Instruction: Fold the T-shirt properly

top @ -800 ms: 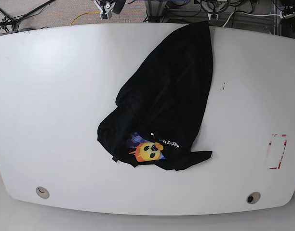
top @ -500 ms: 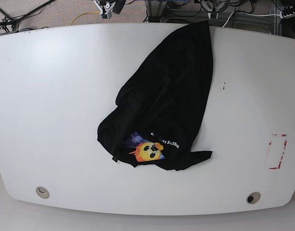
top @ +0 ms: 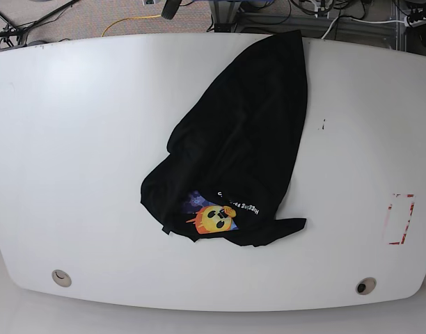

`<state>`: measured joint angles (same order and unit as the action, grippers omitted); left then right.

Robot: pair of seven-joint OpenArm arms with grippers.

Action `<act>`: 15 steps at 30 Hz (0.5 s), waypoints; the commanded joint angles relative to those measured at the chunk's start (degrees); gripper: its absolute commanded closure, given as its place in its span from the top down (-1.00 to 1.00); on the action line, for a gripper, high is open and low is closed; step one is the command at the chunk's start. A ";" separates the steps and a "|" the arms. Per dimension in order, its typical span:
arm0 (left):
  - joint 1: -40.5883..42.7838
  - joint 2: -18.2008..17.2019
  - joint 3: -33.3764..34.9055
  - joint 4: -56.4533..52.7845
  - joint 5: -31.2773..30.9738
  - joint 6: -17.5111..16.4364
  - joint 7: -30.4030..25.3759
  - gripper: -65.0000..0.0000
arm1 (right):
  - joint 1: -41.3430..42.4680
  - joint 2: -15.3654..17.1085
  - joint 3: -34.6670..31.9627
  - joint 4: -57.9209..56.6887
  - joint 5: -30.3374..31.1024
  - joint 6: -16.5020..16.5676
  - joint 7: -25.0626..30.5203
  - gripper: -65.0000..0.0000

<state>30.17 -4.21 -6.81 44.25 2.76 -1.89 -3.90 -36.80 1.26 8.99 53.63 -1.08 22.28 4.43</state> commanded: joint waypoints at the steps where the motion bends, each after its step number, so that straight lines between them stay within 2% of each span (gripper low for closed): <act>1: -3.05 0.38 1.14 -4.47 0.71 -0.53 1.75 0.20 | 5.81 0.37 -0.16 -1.80 0.07 -0.17 -1.22 -0.44; 6: -5.95 0.12 1.49 -10.10 0.36 -0.44 1.40 0.20 | 7.13 0.55 -0.07 -3.56 0.07 -0.17 -1.13 -0.44; 11: -5.95 0.03 1.31 -10.89 0.36 -0.44 -2.03 0.19 | 7.04 0.55 -0.07 -3.38 0.07 -0.17 -1.04 -0.44; 15: -5.69 0.03 1.31 -10.62 0.36 -0.44 -2.65 0.19 | 5.81 0.63 0.02 -1.10 0.25 -0.17 -1.04 -0.44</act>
<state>24.27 -4.05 -5.37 33.06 3.03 -2.48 -5.96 -30.72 1.61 8.93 50.63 -1.26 21.58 1.91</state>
